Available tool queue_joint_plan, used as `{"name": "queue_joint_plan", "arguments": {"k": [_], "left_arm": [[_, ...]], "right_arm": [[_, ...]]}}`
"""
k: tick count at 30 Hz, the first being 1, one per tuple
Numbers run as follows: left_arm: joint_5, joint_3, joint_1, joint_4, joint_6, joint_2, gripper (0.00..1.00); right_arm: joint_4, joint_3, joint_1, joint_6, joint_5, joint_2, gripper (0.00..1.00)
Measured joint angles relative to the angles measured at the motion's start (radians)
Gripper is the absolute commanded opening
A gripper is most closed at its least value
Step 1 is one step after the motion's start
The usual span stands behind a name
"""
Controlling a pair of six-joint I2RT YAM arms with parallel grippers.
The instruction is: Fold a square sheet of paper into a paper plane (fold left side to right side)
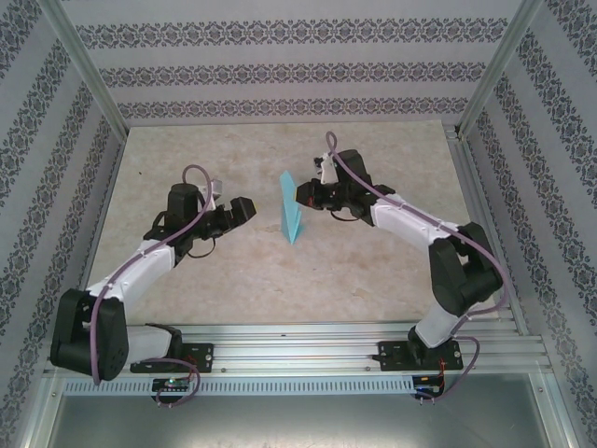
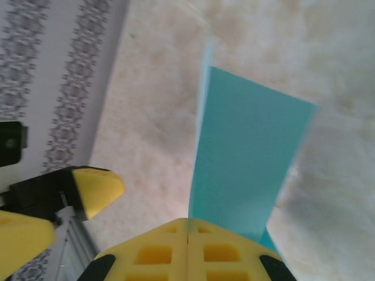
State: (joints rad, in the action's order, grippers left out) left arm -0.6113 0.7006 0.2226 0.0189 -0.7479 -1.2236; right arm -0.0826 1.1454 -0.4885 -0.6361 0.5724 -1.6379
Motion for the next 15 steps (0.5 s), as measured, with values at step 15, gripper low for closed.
{"name": "queue_joint_plan", "arguments": {"k": [15], "left_arm": [[-0.129,0.061,0.0,-0.356,-0.193,0.161,0.88]], "right_arm": [[0.245,0.0,0.0,-0.174,0.216,0.139,0.0]]}}
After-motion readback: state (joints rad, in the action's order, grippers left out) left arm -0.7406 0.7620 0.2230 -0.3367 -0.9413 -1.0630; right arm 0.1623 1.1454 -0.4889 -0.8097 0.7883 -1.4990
